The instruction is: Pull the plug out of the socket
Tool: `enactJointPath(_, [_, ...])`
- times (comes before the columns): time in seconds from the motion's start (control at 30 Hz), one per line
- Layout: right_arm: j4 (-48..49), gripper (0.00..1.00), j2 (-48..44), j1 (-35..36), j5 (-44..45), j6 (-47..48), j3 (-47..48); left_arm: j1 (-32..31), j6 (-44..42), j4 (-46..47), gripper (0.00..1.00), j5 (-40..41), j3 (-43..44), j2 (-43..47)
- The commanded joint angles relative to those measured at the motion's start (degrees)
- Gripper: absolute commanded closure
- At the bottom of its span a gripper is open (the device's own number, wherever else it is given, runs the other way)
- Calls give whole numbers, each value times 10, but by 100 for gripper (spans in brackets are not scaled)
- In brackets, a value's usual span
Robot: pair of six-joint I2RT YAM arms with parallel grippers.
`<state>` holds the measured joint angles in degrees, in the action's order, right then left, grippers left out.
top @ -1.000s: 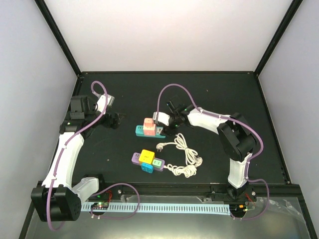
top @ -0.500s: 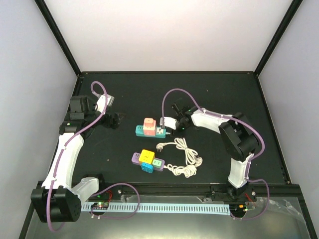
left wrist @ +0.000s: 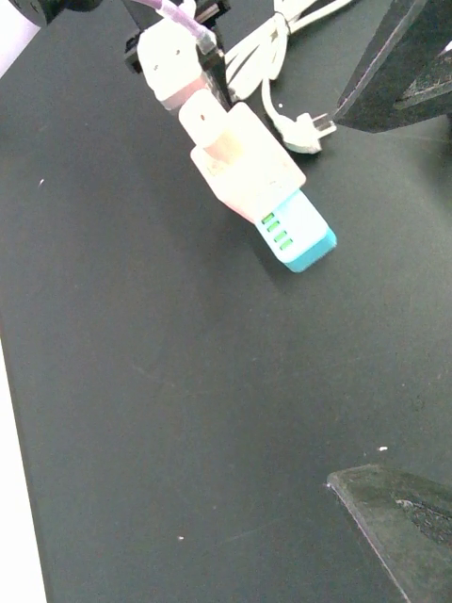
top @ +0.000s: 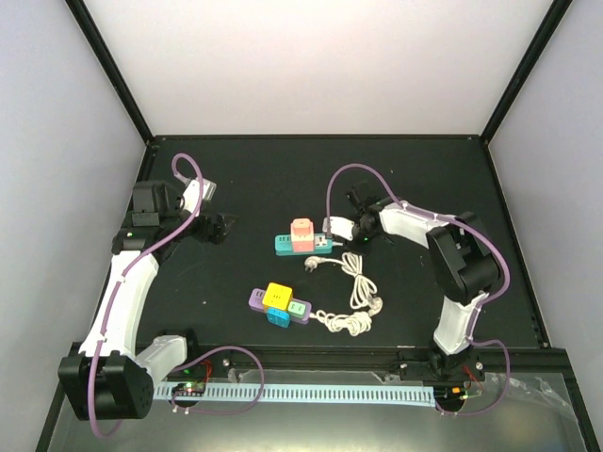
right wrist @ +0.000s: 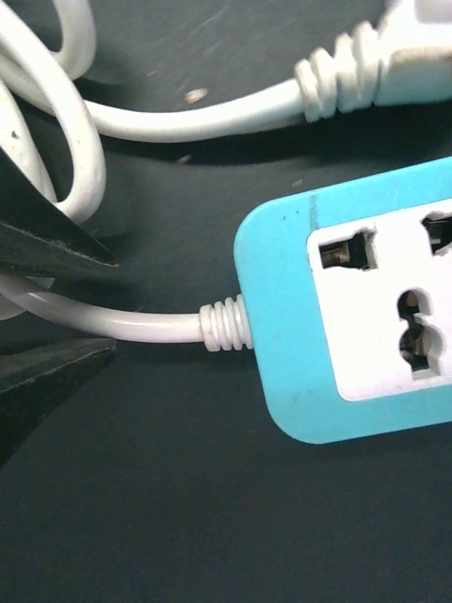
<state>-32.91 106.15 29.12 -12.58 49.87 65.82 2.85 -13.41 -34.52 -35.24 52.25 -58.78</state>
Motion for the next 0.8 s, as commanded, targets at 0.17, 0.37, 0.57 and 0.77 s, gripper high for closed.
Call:
enactJointPath(0.17, [-11, 79, -47, -76, 52, 89, -56, -4, -46, -20, 1, -40, 15, -13])
enactJointPath(0.37, [-9, 79, -62, -130, 41, 130, -69, -13, -104, -53, 1, -72, 28, -18])
enactJointPath(0.57, [11, 76, -73, -145, 30, 161, -69, -34, -154, -80, 1, -85, 35, -21])
enactJointPath(0.77, [-1, 41, -107, -144, -76, 141, -49, -76, -178, -70, 1, -85, 40, -39])
